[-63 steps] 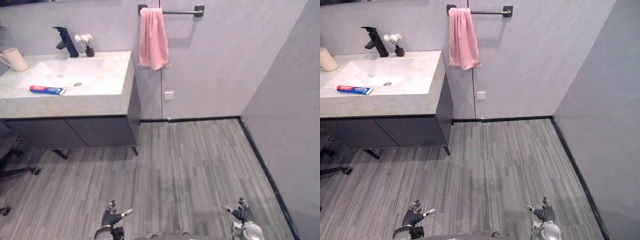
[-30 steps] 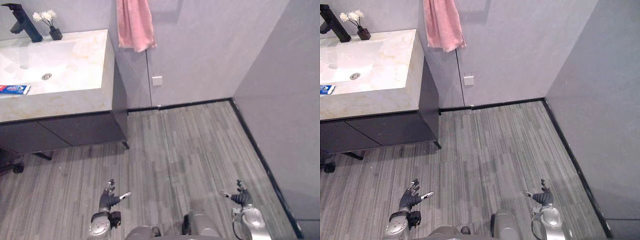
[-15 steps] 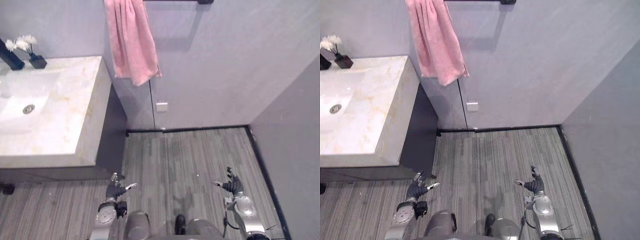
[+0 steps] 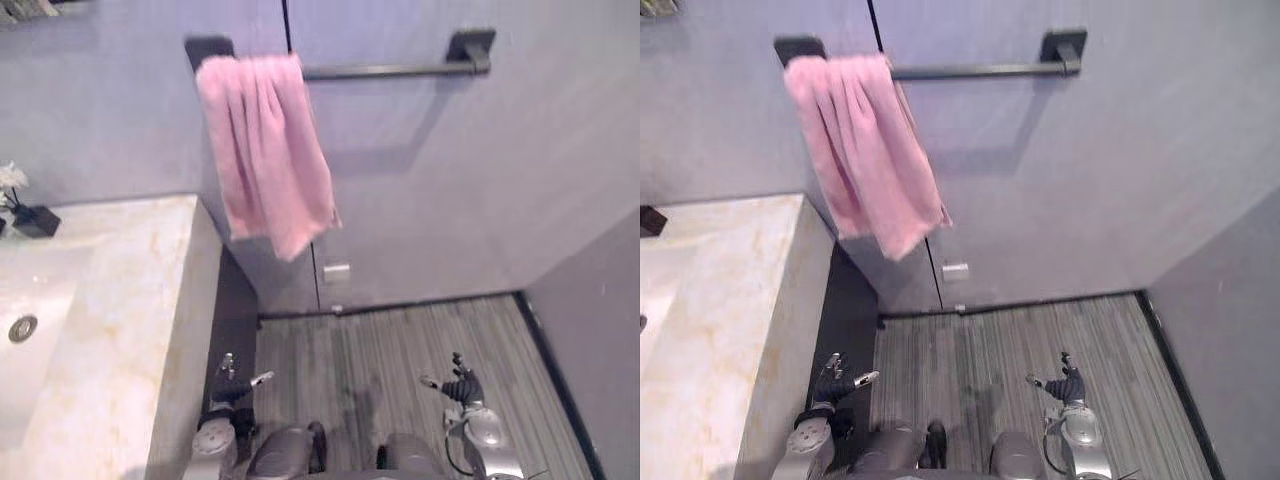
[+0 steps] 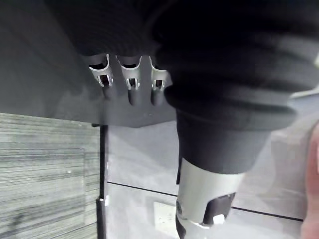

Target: Organize washtable

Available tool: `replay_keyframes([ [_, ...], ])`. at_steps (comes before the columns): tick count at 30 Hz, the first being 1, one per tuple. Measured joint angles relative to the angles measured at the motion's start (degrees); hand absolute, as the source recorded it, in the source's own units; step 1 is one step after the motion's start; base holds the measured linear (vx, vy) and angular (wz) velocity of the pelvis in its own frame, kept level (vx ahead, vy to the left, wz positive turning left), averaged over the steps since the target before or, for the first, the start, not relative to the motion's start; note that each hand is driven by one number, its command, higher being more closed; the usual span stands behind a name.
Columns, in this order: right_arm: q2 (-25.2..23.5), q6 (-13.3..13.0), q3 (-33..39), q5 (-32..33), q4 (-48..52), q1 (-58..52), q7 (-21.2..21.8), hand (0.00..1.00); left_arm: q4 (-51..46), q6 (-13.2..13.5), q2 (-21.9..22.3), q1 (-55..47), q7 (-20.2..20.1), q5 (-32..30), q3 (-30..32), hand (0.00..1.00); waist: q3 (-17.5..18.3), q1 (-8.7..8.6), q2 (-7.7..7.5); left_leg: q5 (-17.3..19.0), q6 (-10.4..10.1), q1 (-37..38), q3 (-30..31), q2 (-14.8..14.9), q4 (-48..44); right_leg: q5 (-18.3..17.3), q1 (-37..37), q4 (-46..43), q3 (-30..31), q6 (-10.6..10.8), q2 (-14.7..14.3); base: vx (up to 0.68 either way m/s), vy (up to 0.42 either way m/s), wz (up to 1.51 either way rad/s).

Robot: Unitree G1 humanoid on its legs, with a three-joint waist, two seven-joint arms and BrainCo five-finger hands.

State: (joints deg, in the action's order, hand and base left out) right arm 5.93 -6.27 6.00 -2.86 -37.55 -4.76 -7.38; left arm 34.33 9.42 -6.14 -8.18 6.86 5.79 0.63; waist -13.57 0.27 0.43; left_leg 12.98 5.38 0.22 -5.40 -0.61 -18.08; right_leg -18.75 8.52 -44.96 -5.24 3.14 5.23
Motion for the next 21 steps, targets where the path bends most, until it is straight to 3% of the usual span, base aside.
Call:
replay_keyframes([
  [1,0.0,0.0,0.0,0.0,-0.1,0.4,0.0,0.0,0.2,0.0,0.2,0.4,0.0,0.0,0.0,0.0,0.0,-0.33,0.05,0.0,0.0,1.5,0.8,0.8,1.0,0.2,2.2,6.6,-0.5,0.0,-0.8,0.36,-0.06,0.47],
  [3,-0.1,0.0,0.0,0.0,-0.4,0.5,0.0,0.0,0.5,0.0,0.0,0.3,0.3,0.0,-0.1,0.0,0.2,-0.82,-0.36,0.3,-2.0,3.5,0.9,1.5,2.5,4.3,2.6,19.7,-1.0,0.1,-1.9,0.35,-0.071,0.47],
  [4,-0.4,-0.1,0.0,0.0,-0.5,-0.3,0.0,0.0,1.1,0.0,-0.6,0.3,0.5,0.0,-0.3,0.0,1.0,-0.84,-2.04,1.6,-4.1,4.8,1.5,0.7,2.6,15.1,2.7,28.1,0.4,-1.9,-1.8,0.37,-0.125,0.52],
  [5,-0.3,-0.1,0.5,0.0,-1.2,-0.7,-0.1,0.0,2.8,-0.2,-0.1,0.5,0.7,0.0,-0.2,0.0,1.2,-1.03,-1.6,2.6,-5.4,5.9,2.9,0.9,2.4,17.1,2.0,27.2,0.1,-2.4,-1.8,0.45,-0.148,0.48],
  [7,-0.6,0.0,0.9,0.1,-1.6,-1.9,-0.1,0.0,2.6,-0.2,0.8,-0.2,0.7,-0.3,-0.1,0.0,2.6,-0.9,-0.59,2.1,-6.2,6.0,3.7,2.9,1.1,16.1,0.2,28.6,-1.4,-3.1,-2.9,0.36,-0.171,0.29],
  [9,-1.3,-0.1,0.8,0.1,-0.8,-3.1,-0.1,0.0,1.8,-0.1,2.6,-0.1,0.6,-0.4,0.7,0.0,2.4,-0.96,0.02,1.7,-7.5,0.9,2.9,5.2,-12.4,13.8,-3.5,31.0,-3.3,-4.1,-3.8,0.28,-0.214,0.39],
  [11,-1.6,-0.1,0.6,0.3,1.2,-4.4,-0.1,0.0,0.5,-0.1,4.1,-0.8,0.6,-0.2,1.3,0.0,2.4,-0.31,0.66,0.0,-10.5,-4.0,1.1,8.3,-24.5,13.3,-7.0,32.9,-3.7,-5.0,-5.1,0.25,-0.117,0.04],
  [12,-2.2,-0.1,0.8,0.6,1.5,-4.6,-0.2,0.0,-0.3,-0.1,4.2,-1.7,0.6,-0.1,1.2,0.0,2.4,0.64,0.31,1.3,-9.0,-4.9,-0.7,10.4,-27.1,12.8,-9.5,33.4,-3.3,-5.7,-5.4,0.25,-0.073,-0.23],
  [15,-2.3,-0.1,1.1,0.7,1.4,-3.6,-0.2,0.0,-0.8,-0.1,4.4,-1.8,0.7,0.2,1.3,0.0,2.6,0.69,-0.07,2.0,-8.5,-5.8,-0.9,10.7,-18.6,12.8,-11.1,34.6,-2.1,-5.6,-4.7,0.21,-0.01,-0.26],
  [16,-2.0,-0.1,1.8,0.6,1.2,-2.9,-0.3,0.0,-0.8,-0.1,4.4,-1.7,0.7,0.2,1.2,0.0,2.9,0.51,0.35,1.4,-9.2,-5.4,0.0,10.0,-9.9,12.8,-11.2,34.8,-1.8,-5.3,-4.1,0.15,0.094,-0.19],
  [17,-1.9,-0.2,2.6,0.6,1.1,-2.9,-0.3,0.0,-0.8,-0.1,4.5,-1.7,0.8,0.2,1.2,0.0,3.0,0.47,0.7,-0.6,-10.1,-5.1,0.8,9.5,-4.4,12.8,-11.2,34.9,-1.8,-4.9,-4.2,0.16,0.184,-0.15],
  [18,-1.3,-0.1,3.5,0.6,0.4,-3.0,-0.4,0.0,-0.7,0.0,4.5,-1.4,0.9,0.5,1.3,0.0,3.5,0.51,2.53,-5.5,-10.6,-4.2,2.0,9.6,0.9,11.9,-11.9,35.0,-1.4,-3.4,-4.7,0.13,0.162,-0.02],
  [21,-2.3,-0.1,3.5,0.6,-0.3,-4.3,-0.4,0.0,-1.3,0.0,3.2,-1.1,1.0,0.9,1.3,0.0,4.1,0.58,0.41,-7.1,-9.3,-1.2,1.2,6.8,5.6,11.5,-12.8,35.4,-1.1,-1.6,-1.7,0.09,0.145,0.06],
])
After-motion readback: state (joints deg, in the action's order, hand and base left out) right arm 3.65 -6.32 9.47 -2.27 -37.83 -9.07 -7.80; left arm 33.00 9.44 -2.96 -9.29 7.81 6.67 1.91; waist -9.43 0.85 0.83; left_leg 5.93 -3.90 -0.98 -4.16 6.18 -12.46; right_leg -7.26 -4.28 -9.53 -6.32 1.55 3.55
